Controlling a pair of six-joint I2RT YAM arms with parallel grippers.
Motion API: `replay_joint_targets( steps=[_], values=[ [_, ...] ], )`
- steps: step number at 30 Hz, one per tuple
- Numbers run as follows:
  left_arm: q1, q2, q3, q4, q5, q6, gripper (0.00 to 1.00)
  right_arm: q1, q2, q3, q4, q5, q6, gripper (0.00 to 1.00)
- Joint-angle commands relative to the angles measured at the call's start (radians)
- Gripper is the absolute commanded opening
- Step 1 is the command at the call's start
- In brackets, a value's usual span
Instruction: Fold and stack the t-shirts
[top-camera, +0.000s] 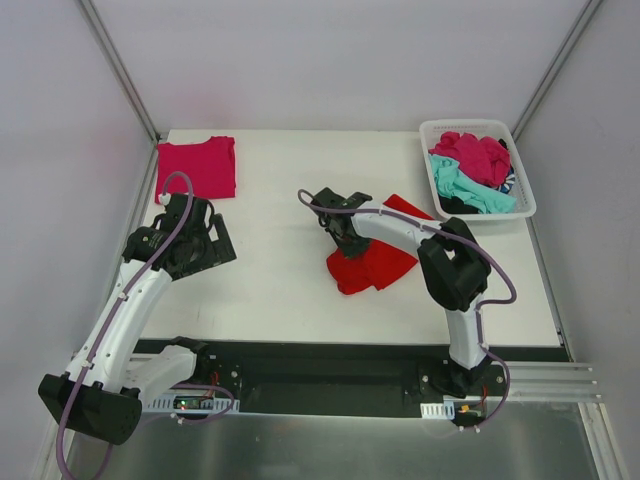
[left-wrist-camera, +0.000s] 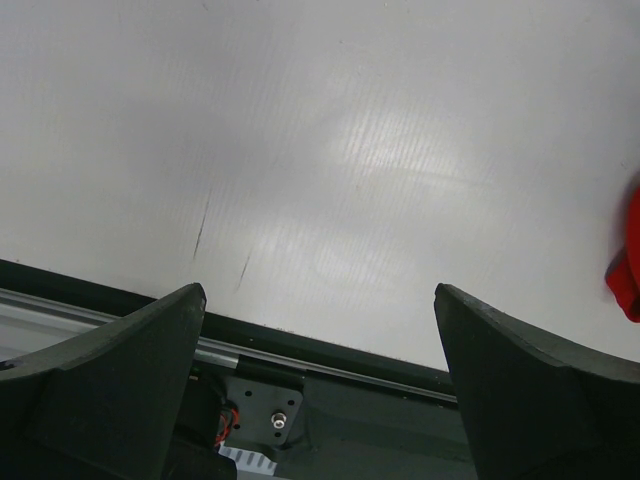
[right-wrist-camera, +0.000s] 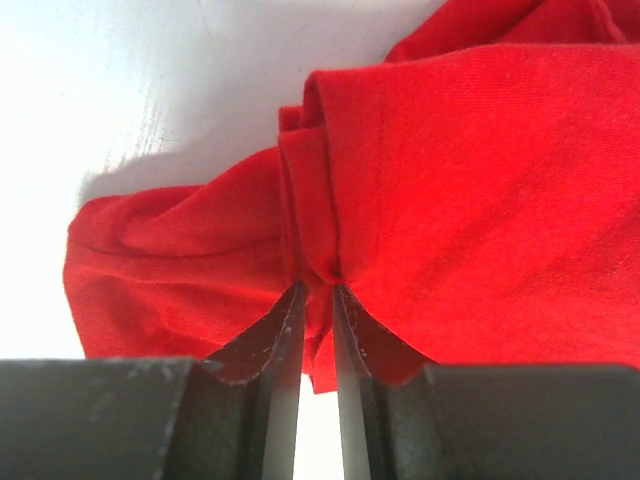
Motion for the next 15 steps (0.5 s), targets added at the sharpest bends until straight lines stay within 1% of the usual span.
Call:
replay_joint_targets(
  steps=[1,10,15],
  values=[
    [0.007,-0.013,0.002,-0.018,0.013,0.009,0.99,-0.011,-0.062,-0.006,-0.017,0.020,-0.017,0.20],
    [0.007,-0.016,0.002,-0.018,0.011,0.009,0.99,-0.009,-0.055,-0.005,-0.020,-0.005,-0.013,0.19],
    [0.007,-0.007,0.000,-0.018,0.015,0.008,0.99,0.016,-0.060,0.006,-0.032,-0.001,-0.004,0.19]
  ],
)
